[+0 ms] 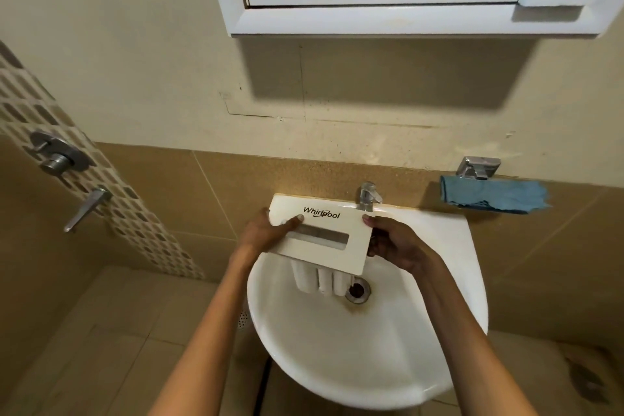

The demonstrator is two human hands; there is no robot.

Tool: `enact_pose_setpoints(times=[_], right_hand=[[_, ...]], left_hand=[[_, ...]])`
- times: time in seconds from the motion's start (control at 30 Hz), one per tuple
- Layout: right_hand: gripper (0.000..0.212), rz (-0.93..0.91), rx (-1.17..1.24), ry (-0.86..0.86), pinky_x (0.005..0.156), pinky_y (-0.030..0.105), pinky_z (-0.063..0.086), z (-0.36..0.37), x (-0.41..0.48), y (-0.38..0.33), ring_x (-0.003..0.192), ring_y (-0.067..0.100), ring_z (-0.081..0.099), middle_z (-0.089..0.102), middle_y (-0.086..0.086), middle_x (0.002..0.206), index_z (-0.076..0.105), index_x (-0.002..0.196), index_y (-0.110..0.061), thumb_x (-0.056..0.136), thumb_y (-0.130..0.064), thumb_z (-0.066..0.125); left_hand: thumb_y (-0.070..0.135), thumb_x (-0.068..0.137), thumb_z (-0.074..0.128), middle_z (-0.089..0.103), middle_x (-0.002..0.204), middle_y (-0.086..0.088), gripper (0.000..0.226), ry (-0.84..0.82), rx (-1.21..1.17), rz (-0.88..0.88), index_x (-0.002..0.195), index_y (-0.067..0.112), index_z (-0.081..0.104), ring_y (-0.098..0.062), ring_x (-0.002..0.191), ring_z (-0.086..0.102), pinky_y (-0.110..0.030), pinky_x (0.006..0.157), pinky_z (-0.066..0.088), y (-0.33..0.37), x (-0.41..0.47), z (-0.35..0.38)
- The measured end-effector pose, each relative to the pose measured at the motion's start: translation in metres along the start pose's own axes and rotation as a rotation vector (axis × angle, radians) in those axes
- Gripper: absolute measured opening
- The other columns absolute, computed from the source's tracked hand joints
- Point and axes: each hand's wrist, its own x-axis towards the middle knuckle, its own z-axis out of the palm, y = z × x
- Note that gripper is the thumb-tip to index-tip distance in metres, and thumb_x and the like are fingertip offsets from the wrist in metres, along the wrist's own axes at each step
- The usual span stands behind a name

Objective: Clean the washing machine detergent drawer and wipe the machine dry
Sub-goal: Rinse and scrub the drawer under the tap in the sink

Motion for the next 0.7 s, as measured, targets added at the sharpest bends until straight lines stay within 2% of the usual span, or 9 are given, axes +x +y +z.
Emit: enact_pose_setpoints(times=[0.07,0.13,0.2,0.3,0.4,0.5,0.57,0.63,0.7], right_hand=[[0.017,0.001,0.025,-0.007,0.062,0.032,0.043,-0.001,0.004,0.005,0.072,0.025,0.057,0.068,0.01,0.08,0.06,0.1,-0.006,0.091,-0.018,0.051],[0.016,-0.011,0.039,0.006,0.068,0.034,0.044,-0.001,0.005,0.006,0.075,0.025,0.059,0.07,0.007,0.079,0.06,0.099,-0.009,0.091,-0.019,0.052],[0.015,-0.024,0.075,0.05,0.071,0.034,0.048,0.0,0.006,0.007,0.074,0.021,0.062,0.071,0.003,0.076,0.061,0.095,-0.012,0.094,-0.023,0.05],[0.026,-0.017,0.156,0.151,0.067,0.033,0.05,-0.002,0.013,0.009,0.073,0.019,0.06,0.066,0.005,0.078,0.06,0.09,-0.012,0.097,-0.031,0.045],[0.026,0.029,0.271,0.347,0.06,0.031,0.043,-0.012,0.026,0.021,0.066,0.022,0.051,0.054,0.012,0.077,0.054,0.091,-0.003,0.099,-0.024,0.041],[0.026,0.1,0.382,0.482,0.071,0.035,0.046,-0.024,0.041,0.046,0.079,0.025,0.054,0.056,0.02,0.108,0.05,0.115,0.005,0.098,-0.009,0.037],[0.02,0.15,0.444,0.452,0.085,0.037,0.047,-0.025,0.046,0.062,0.079,0.022,0.053,0.049,0.02,0.121,0.052,0.096,0.005,0.097,0.001,0.033],[0.028,0.224,0.491,0.504,0.101,0.037,0.041,-0.022,0.052,0.074,0.08,0.025,0.052,0.051,0.019,0.105,0.048,0.078,0.0,0.098,0.0,0.029],[0.037,0.293,0.608,0.514,0.103,0.034,0.04,-0.018,0.057,0.08,0.089,0.03,0.049,0.051,0.02,0.086,0.049,0.077,0.001,0.101,-0.008,0.024]], left_hand=[[0.043,0.083,0.065,0.059,0.105,-0.01,0.043,-0.038,-0.08,-0.026,0.105,0.008,0.053,-0.019,0.087,0.052,-0.023,0.057,0.039,-0.007,0.005,-0.005],[0.043,0.082,0.067,0.063,0.112,-0.012,0.049,-0.044,-0.125,-0.028,0.111,0.004,0.058,-0.021,0.092,0.056,-0.023,0.064,0.039,-0.015,0.008,-0.006],[0.04,0.082,0.069,0.065,0.108,-0.008,0.045,-0.068,-0.228,-0.03,0.111,0.006,0.061,-0.019,0.091,0.058,-0.024,0.068,0.04,-0.021,0.009,-0.003],[0.031,0.085,0.067,0.065,0.09,0.0,0.021,-0.106,-0.347,-0.006,0.097,0.013,0.065,-0.017,0.083,0.059,-0.022,0.066,0.042,-0.018,0.005,0.006],[0.027,0.087,0.064,0.064,0.084,0.003,0.018,-0.097,-0.418,0.017,0.098,0.013,0.063,-0.013,0.077,0.059,-0.021,0.062,0.045,-0.017,0.001,0.014],[0.026,0.087,0.065,0.065,0.09,-0.002,0.018,-0.067,-0.504,0.031,0.099,0.014,0.063,-0.013,0.076,0.06,-0.025,0.062,0.048,-0.019,-0.001,0.025],[0.028,0.086,0.066,0.067,0.09,-0.002,0.01,-0.03,-0.543,0.037,0.092,0.02,0.064,-0.018,0.08,0.062,-0.031,0.065,0.051,-0.018,-0.003,0.032],[0.038,0.08,0.07,0.07,0.092,-0.004,0.02,0.026,-0.579,0.029,0.088,0.021,0.066,-0.024,0.085,0.065,-0.042,0.073,0.055,-0.02,-0.004,0.039],[0.042,0.076,0.071,0.07,0.094,-0.006,0.031,0.086,-0.658,-0.013,0.095,0.018,0.067,-0.026,0.085,0.065,-0.045,0.075,0.054,-0.023,-0.005,0.044]])
